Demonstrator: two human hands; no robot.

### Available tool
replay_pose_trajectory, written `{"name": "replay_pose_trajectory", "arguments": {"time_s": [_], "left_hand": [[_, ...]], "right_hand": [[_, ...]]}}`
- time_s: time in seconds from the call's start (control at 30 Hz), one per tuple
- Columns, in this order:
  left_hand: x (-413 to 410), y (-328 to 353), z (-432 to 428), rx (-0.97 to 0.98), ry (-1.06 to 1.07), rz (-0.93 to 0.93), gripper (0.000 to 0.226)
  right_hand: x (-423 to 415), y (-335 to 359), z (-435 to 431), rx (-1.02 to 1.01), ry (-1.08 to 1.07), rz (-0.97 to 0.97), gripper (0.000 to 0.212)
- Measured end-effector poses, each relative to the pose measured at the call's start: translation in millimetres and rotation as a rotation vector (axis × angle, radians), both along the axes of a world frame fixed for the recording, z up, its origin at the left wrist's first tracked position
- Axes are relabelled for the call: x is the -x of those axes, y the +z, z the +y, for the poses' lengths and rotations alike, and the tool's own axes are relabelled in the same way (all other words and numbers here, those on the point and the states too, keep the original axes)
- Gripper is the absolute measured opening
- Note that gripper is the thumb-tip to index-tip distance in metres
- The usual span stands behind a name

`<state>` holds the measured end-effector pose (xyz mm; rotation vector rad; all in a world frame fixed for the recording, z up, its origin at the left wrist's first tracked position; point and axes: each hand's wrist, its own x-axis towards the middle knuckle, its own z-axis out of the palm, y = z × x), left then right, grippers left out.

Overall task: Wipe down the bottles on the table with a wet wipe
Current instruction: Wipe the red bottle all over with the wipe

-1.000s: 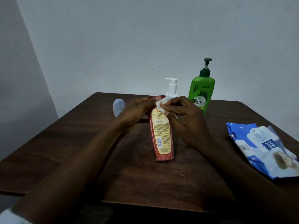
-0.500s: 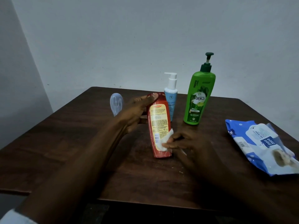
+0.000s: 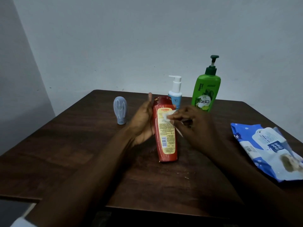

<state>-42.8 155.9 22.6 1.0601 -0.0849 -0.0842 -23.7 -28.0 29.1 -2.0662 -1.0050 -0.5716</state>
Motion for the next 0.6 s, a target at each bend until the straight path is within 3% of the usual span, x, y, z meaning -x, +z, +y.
{"name": "replay_pose_trajectory", "arguments": {"time_s": [0.3,0.6], "left_hand": [[0.2,-5.7,4.8,0.215,-0.091,-0.026,0.048],[4.9,-5.3,7.0,0.306,-0.146,0.01,0.056]], "right_hand": [[-18.4,22.2,33.6,-0.19,-0.052,-0.183,0.016],[8.5,-8.9,22.9,0.178,0.067,-0.395,0.03]]}}
